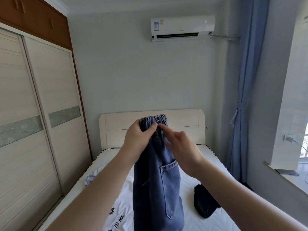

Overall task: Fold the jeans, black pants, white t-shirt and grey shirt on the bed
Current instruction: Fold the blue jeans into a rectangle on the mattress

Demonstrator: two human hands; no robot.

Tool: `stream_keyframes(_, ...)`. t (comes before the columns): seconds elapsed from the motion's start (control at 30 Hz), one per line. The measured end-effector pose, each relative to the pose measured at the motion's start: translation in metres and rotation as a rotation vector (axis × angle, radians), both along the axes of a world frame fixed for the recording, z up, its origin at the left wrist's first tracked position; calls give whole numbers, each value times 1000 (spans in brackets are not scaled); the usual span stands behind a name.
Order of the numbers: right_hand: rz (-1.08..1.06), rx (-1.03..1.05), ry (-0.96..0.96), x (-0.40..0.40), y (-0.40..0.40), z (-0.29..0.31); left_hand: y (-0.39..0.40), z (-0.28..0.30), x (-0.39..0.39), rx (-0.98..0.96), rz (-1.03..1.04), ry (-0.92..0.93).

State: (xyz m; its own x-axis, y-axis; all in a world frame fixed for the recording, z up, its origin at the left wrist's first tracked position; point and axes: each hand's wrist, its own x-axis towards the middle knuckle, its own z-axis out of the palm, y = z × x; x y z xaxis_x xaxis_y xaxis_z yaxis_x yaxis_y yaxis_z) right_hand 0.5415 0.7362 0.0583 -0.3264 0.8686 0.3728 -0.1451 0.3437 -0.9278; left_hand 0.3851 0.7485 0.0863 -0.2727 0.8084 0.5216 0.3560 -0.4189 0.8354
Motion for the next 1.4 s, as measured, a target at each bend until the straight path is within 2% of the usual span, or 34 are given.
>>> stream_keyframes(0.03,39,-22,66,6,5,-2,2,0,-8,-12,-44,-13)
stream_keyframes(0.1,-88,24,102,18,18,-4,3,1,-21,-55,-180,-9)
stream_keyframes(0.17,-259,43,29,30,34,-8,3,2,-30,-74,-309,28)
stream_keyframes(0.2,-257,23,-18,35,41,-12,2,3,-32,-75,-360,52)
stream_keyframes(0.27,-98,-78,-39,44,53,-19,0,5,-35,-79,-443,95)
stream_keyframes(0.37,176,-176,37,50,61,-27,-1,7,-39,-83,-530,110)
stream_keyframes(0.47,111,-169,49,46,60,-21,0,11,-45,-40,-477,184)
stream_keyframes(0.6,-84,-15,15,41,63,-6,1,21,-58,53,-361,383)
stream_keyframes(0.83,-183,152,6,42,64,9,-2,36,-68,115,-297,688)
stream_keyframes(0.9,-207,186,-31,40,64,11,-4,41,-65,96,-245,838)
stream_keyframes(0.97,-237,207,-60,38,64,12,-4,48,-58,72,-127,1092)
stream_keyframes(1.03,-254,220,-96,36,63,13,-4,57,-46,-12,-51,1248)
stream_keyframes(1.27,-238,253,-146,33,64,19,7,97,-11,-431,-183,1214)
stream_keyframes(1.4,-247,205,-122,43,69,15,19,93,0,-448,-303,1167)
